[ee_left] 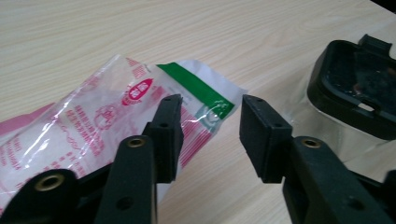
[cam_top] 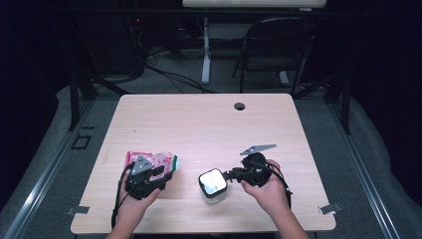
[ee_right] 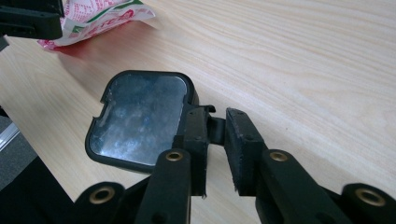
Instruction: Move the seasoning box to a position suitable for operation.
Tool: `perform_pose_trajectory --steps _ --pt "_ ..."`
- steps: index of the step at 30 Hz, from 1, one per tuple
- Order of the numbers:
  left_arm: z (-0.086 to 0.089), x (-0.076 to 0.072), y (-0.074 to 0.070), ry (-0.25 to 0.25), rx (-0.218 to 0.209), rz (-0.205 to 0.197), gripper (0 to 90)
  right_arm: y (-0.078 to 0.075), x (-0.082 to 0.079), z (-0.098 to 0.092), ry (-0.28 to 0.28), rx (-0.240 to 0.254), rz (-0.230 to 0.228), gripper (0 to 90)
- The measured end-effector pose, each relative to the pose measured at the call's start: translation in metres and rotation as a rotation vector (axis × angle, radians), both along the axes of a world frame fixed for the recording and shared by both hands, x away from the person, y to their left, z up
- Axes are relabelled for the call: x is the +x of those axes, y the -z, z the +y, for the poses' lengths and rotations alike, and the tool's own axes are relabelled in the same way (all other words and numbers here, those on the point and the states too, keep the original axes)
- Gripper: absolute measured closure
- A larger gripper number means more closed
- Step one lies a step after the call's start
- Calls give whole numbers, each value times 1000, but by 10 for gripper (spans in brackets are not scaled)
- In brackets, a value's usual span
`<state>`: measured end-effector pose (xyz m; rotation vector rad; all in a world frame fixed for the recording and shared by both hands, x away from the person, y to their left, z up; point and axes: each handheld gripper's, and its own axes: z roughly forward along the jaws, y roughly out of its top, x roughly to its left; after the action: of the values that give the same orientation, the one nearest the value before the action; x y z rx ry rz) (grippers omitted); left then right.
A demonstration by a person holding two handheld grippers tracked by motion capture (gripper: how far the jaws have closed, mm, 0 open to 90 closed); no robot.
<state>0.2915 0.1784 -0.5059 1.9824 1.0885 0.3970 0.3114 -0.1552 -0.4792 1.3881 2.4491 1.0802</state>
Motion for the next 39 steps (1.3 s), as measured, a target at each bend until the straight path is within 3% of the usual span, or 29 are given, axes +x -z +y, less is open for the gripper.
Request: perform_pose_trajectory --steps 7,15,26,39 --pt "-10 -2 0 38 0 -4 722 -2 4 8 -12 -8 8 865" --pt "-20 -5 2 77 8 -2 844 -1 7 13 -12 -15 10 884" --pt "-34 -10 5 118 8 2 899 3 10 18 -22 -40 20 900" --pt "-58 -14 12 197 26 11 900 5 11 15 -17 -24 19 900"
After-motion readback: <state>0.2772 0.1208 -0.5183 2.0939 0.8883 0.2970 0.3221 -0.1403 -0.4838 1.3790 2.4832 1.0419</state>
